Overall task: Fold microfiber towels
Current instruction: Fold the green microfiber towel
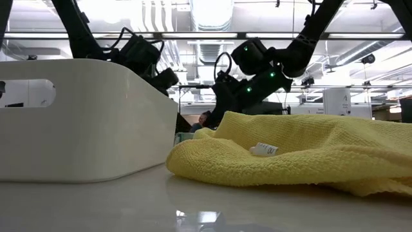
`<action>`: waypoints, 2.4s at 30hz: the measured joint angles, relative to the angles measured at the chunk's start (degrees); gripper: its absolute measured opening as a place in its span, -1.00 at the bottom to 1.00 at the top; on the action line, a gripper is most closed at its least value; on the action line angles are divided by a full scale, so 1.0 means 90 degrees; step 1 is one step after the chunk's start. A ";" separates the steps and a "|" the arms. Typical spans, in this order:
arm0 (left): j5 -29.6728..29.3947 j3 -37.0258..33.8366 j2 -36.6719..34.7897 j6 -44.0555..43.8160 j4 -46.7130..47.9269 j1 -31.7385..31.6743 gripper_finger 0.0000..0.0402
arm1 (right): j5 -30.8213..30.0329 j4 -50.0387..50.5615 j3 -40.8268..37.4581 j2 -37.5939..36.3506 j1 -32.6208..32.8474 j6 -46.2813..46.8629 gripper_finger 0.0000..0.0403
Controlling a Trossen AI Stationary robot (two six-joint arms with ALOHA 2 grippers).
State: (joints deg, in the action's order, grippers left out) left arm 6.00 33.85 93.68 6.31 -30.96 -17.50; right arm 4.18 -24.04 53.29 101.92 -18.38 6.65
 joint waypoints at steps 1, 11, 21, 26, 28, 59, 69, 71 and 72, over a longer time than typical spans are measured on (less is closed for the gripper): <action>0.0000 -0.0001 0.0045 -0.0002 0.0002 0.0000 -0.70 | 0.0000 0.0100 -0.0006 0.0004 0.0001 0.0003 -0.79; 0.0039 -0.0005 0.0599 -0.0374 0.0001 -0.0007 -0.70 | -0.0012 0.0533 -0.0040 0.0033 0.0001 -0.0145 -0.79; 0.0046 0.0019 0.0475 -0.0497 0.0348 -0.0057 -0.70 | -0.0245 0.1273 -0.0043 0.0030 -0.0035 -0.0315 -0.79; 0.0032 -0.0002 0.0127 -0.0475 0.0605 -0.0065 -0.70 | -0.0302 0.1374 -0.0040 -0.0185 -0.0043 -0.0417 -0.79; -0.0118 0.0000 -0.0109 -0.0359 0.0764 -0.0073 -0.70 | -0.0310 0.1380 -0.0040 -0.0345 -0.0045 -0.0466 -0.79; -0.1635 0.0088 0.0048 0.0517 0.0150 -0.0238 -0.70 | -0.0829 -0.0130 -0.0049 0.0107 -0.0861 -0.0474 -0.79; -0.1678 0.0114 -0.0047 0.0587 0.0230 -0.0255 -0.70 | -0.0739 0.0049 -0.0043 0.0079 -0.0919 -0.0320 -0.79; -0.1678 0.0114 -0.0240 0.0705 0.0476 -0.0261 -0.69 | -0.0609 0.0180 -0.0043 -0.0064 -0.0928 -0.0344 -0.79; -0.1677 0.0114 -0.0342 0.0743 0.0606 -0.0267 -0.69 | -0.0582 0.0248 -0.0041 -0.0167 -0.0934 -0.0339 -0.79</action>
State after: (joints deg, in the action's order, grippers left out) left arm -9.10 34.87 90.60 13.00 -25.50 -19.90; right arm -1.06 -21.80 52.92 100.42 -26.79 3.60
